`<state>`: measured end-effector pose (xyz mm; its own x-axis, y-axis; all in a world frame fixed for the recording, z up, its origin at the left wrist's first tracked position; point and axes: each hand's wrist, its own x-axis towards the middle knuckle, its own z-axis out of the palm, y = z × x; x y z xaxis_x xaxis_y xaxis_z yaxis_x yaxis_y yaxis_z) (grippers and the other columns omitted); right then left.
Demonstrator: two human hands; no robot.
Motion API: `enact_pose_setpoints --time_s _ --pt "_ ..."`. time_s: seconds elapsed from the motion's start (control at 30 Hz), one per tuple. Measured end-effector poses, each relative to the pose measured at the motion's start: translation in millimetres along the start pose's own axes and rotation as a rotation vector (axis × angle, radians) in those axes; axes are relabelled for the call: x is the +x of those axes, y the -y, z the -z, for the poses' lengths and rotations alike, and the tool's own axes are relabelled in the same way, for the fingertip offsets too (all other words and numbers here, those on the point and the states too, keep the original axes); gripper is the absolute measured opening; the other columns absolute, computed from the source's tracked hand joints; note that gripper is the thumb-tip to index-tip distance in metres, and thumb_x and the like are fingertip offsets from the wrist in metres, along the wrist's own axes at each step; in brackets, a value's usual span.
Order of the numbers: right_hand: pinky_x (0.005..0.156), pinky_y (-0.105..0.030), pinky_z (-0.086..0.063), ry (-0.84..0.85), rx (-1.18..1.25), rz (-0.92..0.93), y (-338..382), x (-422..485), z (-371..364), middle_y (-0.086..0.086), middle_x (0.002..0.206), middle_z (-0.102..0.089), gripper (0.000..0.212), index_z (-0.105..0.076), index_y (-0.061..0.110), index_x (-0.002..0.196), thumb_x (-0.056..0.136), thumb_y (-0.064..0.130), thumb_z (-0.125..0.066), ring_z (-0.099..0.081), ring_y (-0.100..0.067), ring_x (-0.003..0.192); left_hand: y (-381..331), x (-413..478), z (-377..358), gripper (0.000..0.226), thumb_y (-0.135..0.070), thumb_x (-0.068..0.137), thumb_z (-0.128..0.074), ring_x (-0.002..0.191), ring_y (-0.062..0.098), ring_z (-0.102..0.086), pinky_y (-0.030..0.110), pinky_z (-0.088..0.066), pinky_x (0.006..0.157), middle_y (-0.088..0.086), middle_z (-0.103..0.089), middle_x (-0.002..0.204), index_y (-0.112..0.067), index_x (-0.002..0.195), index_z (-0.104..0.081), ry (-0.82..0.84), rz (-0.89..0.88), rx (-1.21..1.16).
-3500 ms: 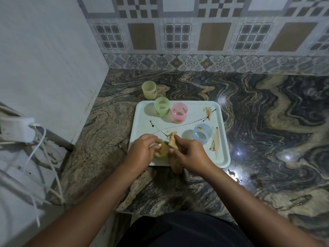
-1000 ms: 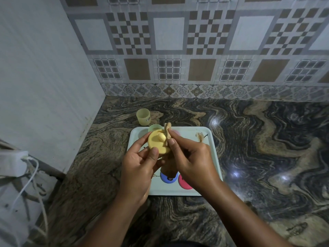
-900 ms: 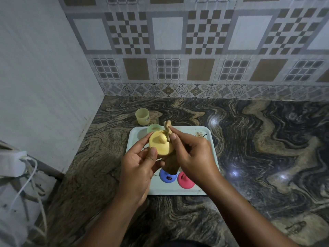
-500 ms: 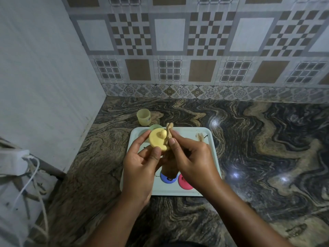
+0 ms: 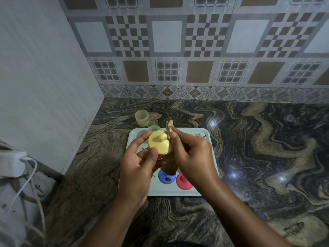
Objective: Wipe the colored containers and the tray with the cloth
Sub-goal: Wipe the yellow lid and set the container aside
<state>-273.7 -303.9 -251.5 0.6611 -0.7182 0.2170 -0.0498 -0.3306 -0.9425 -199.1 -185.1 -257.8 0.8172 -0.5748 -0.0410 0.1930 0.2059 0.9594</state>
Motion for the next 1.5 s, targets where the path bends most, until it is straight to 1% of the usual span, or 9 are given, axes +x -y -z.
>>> enact_pose_setpoints --time_s 0.23,0.5,0.67,0.87,1.0,1.1,1.23,1.43,1.5 --pt "0.050 -0.014 -0.035 0.050 0.052 -0.037 1 3 1 0.012 0.060 -0.064 0.025 -0.074 0.023 0.121 0.100 0.025 -0.061 -0.048 0.002 0.048 0 0 -6 0.062 -0.020 0.085 -0.067 0.117 0.027 -0.066 0.047 -0.050 0.100 0.011 -0.072 0.118 -0.021 0.144 -0.046 0.011 -0.010 0.045" --pt "0.053 -0.014 -0.036 0.067 0.024 -0.020 1 -1 1 0.008 0.068 -0.073 0.025 -0.073 0.025 0.121 0.099 0.027 -0.062 -0.052 0.005 0.050 0 6 2 0.031 -0.008 0.097 -0.051 0.082 0.014 -0.069 0.023 -0.055 0.063 0.001 -0.077 0.094 -0.026 0.098 -0.076 -0.092 0.030 0.000" --pt "0.052 -0.019 -0.041 0.077 0.022 -0.036 -3 0 -2 0.005 0.072 -0.076 0.026 -0.072 0.025 0.123 0.099 0.029 -0.062 -0.058 0.002 0.055 -1 5 -3 0.037 -0.011 0.099 -0.049 0.097 0.020 -0.073 0.037 -0.061 0.077 0.008 -0.076 0.106 -0.023 0.135 -0.053 -0.118 0.038 -0.020" --pt "0.058 -0.036 -0.056 0.093 0.061 -0.050 -8 -6 -5 0.001 0.073 -0.077 0.028 -0.072 0.027 0.123 0.099 0.035 -0.060 -0.071 -0.015 0.063 -6 4 -1 0.052 -0.019 0.089 -0.057 0.113 0.021 -0.068 0.042 -0.057 0.089 0.006 -0.073 0.118 -0.014 0.140 -0.051 -0.021 0.021 -0.026" --pt "0.049 -0.024 -0.040 0.060 0.052 -0.043 -5 2 -4 0.006 0.066 -0.069 0.025 -0.073 0.028 0.121 0.100 0.029 -0.060 -0.051 0.001 0.052 -3 5 2 0.051 -0.019 0.083 -0.060 0.094 0.010 -0.071 0.029 -0.057 0.074 0.002 -0.077 0.105 -0.018 0.134 -0.056 -0.021 0.040 -0.014" --pt "0.050 -0.032 -0.047 0.065 0.065 -0.064 -5 4 -7 0.003 0.069 -0.074 0.026 -0.072 0.026 0.122 0.099 0.029 -0.061 -0.057 -0.004 0.056 -3 5 2 0.045 -0.017 0.092 -0.055 0.108 0.018 -0.070 0.037 -0.057 0.082 0.008 -0.072 0.118 -0.012 0.136 -0.055 -0.020 0.069 -0.038" --pt "0.052 -0.020 -0.043 0.086 0.054 -0.064 -6 0 -9 0.006 0.073 -0.076 0.026 -0.072 0.025 0.123 0.098 0.027 -0.063 -0.053 0.005 0.054 -5 4 0 0.043 -0.007 0.096 -0.054 0.112 0.022 -0.068 0.041 -0.057 0.091 0.010 -0.072 0.119 -0.013 0.139 -0.053 -0.007 0.049 0.011" --pt "0.054 -0.019 -0.044 0.045 0.052 -0.022 -3 6 -3 0.006 0.074 -0.076 0.023 -0.073 0.023 0.120 0.099 0.024 -0.063 -0.058 0.004 0.059 -3 5 5 0.035 -0.013 0.094 -0.055 0.095 0.018 -0.070 0.030 -0.056 0.069 0.008 -0.076 0.107 -0.013 0.128 -0.061 -0.064 0.099 -0.069" --pt "0.053 -0.022 -0.045 0.042 0.034 -0.018 -3 9 -3 0.007 0.072 -0.076 0.024 -0.073 0.023 0.120 0.099 0.024 -0.062 -0.055 0.004 0.058 -4 2 3 0.042 -0.019 0.090 -0.057 0.102 0.018 -0.071 0.033 -0.058 0.075 0.008 -0.074 0.114 -0.012 0.132 -0.059 -0.021 0.075 -0.060"
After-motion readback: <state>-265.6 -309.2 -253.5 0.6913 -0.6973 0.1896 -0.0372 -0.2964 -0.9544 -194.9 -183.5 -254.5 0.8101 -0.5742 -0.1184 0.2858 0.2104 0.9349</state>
